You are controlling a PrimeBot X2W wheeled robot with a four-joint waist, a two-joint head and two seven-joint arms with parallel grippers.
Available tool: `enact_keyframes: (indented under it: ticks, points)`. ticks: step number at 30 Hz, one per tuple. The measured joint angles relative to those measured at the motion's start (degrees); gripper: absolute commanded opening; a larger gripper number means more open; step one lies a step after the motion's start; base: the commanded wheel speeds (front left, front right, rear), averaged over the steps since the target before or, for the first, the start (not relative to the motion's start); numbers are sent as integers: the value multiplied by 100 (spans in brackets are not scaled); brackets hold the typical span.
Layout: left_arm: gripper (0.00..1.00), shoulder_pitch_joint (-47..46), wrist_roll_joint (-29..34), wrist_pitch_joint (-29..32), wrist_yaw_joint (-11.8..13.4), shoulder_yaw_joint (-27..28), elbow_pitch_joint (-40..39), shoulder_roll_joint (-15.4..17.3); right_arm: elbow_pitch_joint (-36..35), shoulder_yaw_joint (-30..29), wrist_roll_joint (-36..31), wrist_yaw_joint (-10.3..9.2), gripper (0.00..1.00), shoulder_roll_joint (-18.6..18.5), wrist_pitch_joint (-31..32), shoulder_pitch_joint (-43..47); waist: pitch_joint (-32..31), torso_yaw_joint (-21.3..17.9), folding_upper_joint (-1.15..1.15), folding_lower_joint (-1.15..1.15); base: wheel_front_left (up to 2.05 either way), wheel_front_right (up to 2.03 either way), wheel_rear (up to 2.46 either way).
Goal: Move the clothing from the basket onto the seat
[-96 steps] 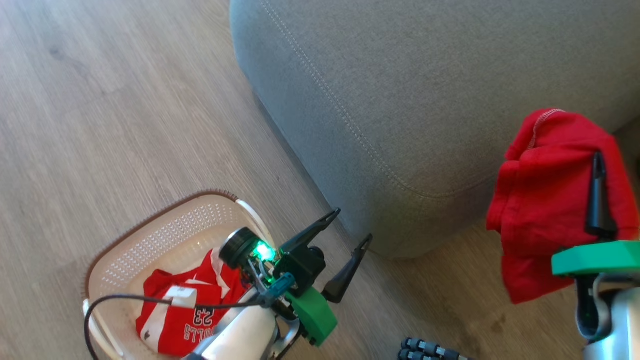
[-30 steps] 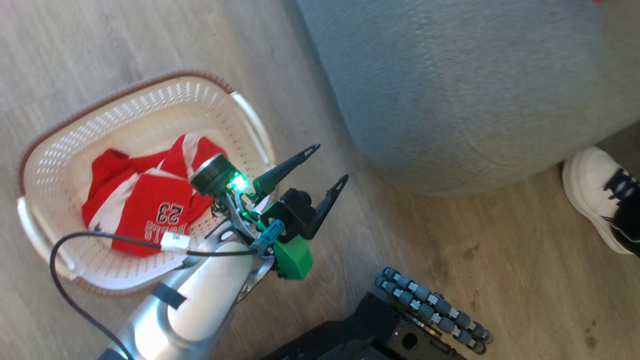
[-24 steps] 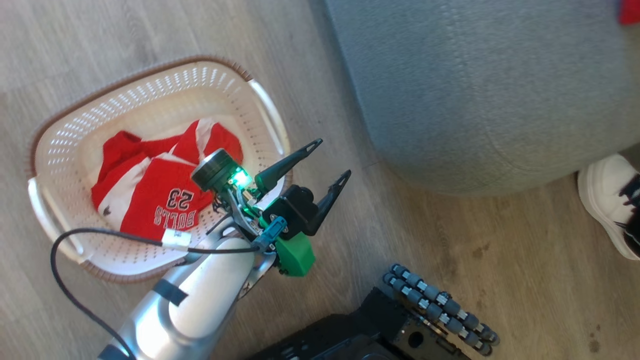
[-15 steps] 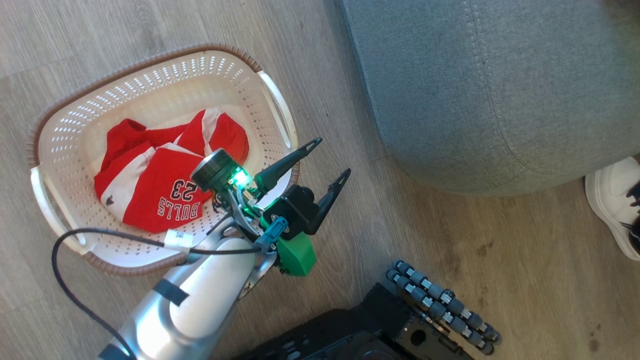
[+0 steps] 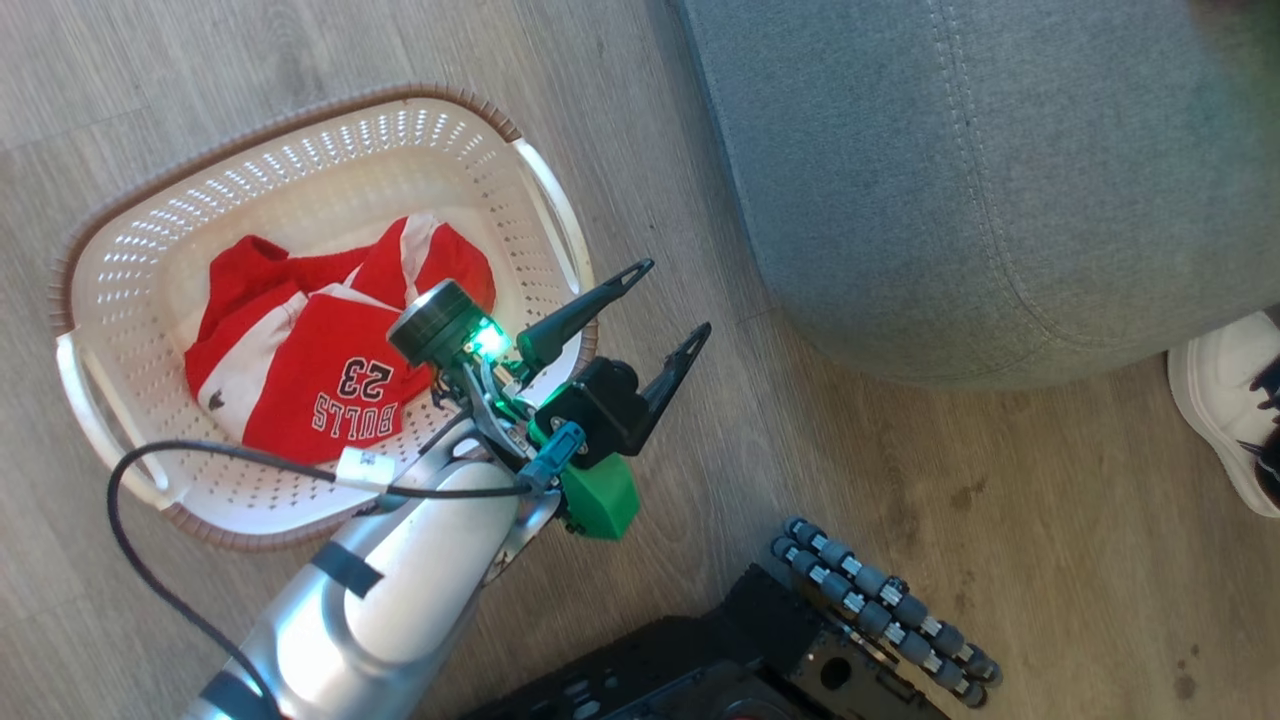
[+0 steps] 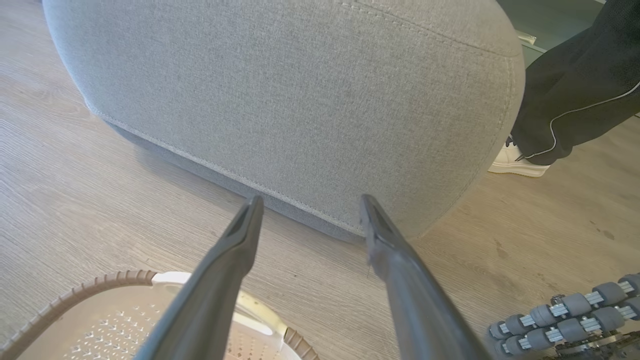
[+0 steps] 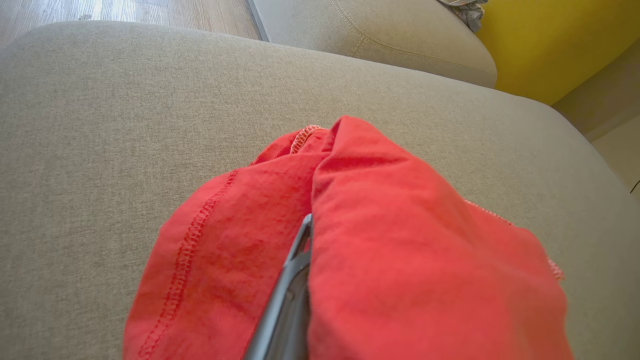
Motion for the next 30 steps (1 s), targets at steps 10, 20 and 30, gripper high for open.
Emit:
enact_keyframes:
  ticks: [10, 20, 30]
  points:
    - [100, -1, -99, 0, 8, -5, -3, -59, 88, 524, 432, 0, 100, -119, 132, 4, -239, 22, 0, 0, 0, 0, 0]
    - [100, 232, -200, 0, 4, -14, -4, -158, 30, 1240, 808, 0, 100, -126, 497, 464, -787, -114, 0, 0, 0, 0, 0]
    - [100, 571, -300, 0, 4, 49, -70, -338, -469, 2050, 1329, 0, 100, -387, 886, 1098, -1446, -179, 0, 0, 0, 0, 0]
